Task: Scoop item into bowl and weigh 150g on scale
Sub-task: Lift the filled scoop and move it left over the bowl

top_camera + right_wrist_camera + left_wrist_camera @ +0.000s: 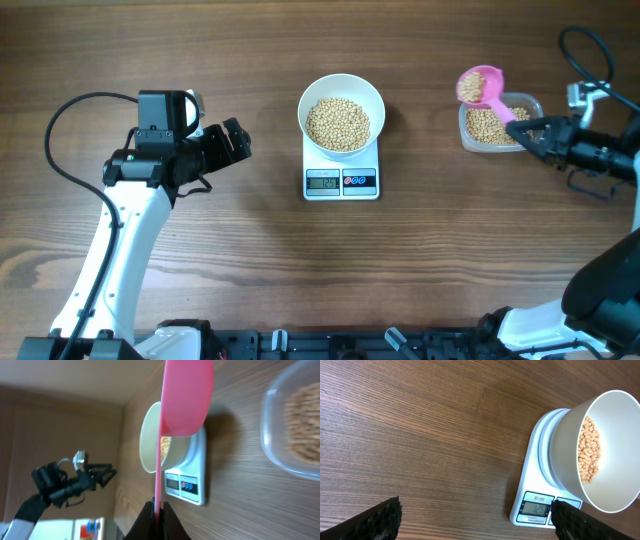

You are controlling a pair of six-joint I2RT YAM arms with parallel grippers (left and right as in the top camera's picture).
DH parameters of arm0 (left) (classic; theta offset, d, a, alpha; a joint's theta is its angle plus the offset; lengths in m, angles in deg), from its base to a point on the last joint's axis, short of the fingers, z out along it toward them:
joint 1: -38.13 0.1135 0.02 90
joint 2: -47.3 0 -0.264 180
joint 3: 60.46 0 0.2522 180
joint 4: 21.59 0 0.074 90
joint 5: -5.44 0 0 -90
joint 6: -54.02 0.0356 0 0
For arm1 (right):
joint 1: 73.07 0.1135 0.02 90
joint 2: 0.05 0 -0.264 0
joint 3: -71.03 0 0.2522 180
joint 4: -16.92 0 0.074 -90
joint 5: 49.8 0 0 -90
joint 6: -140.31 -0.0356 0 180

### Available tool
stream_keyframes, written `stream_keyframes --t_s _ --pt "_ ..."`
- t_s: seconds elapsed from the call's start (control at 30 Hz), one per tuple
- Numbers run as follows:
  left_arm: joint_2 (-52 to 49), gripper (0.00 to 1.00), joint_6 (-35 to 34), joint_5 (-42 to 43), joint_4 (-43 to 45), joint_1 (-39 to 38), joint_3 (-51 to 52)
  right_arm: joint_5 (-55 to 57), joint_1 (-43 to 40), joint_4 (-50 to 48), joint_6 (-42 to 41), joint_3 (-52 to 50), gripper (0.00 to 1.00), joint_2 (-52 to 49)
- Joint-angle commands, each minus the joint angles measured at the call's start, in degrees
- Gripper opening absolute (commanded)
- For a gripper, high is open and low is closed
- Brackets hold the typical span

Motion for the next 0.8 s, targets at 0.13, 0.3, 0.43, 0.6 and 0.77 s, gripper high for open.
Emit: stream_keyframes --t_s 0.13,0.3,0.43,0.6,0.77 --pt "-0.39 1.0 0.48 -0.33 0.17 -0.13 -1.11 -5.22 10.49 -5.57 -6.1 0.68 0.04 -0.63" --pt "-0.39 1.0 0.48 -0.33 0.17 -0.13 -1.11 -6.23 17.68 -16.41 -15.65 0.68 0.04 0.44" --pt "-0.39 1.0 0.48 -0.33 0.17 -0.13 -1.11 -2.19 22.49 -24.09 -21.14 0.68 0.04 1.49" --pt "-0.39 1.0 0.48 -0.33 0.17 -0.13 -1.11 7.37 27.43 -27.41 -20.5 0.68 0.04 3.21" --pt "-0.39 1.0 0.48 -0.33 0.15 -0.13 -1.11 14.16 30.91 -27.56 -19.52 0.68 0.04 4.26"
